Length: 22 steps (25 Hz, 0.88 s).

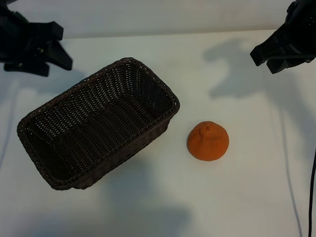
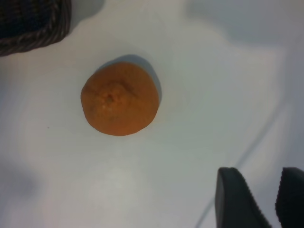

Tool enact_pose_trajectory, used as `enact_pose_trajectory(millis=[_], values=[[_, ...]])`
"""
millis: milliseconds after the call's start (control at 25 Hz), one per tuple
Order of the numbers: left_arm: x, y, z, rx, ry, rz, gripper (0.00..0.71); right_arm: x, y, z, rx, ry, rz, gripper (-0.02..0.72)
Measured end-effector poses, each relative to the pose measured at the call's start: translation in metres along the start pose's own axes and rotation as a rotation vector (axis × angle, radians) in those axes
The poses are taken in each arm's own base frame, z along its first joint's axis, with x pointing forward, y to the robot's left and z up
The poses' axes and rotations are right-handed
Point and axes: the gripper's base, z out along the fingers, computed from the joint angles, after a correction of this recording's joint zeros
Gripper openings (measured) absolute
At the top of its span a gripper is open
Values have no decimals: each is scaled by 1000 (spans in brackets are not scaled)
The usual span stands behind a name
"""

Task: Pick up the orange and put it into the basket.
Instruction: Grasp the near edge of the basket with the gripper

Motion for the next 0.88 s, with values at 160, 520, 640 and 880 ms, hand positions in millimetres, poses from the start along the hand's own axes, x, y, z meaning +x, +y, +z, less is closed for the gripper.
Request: enact_pose_trajectory(millis=[160,520,640,880], values=[[5,14,-1,-158,43,-111,560,0,0,0,0,0,0,255],[9,26,-4,-303,61,-293,560,0,0,0,-1,0,0,255],[9,26,-4,-308,53,-345,560,0,0,0,-1,0,0,255],[19,33,11,-320,74,-436,560,0,0,0,-1,0,0,255]])
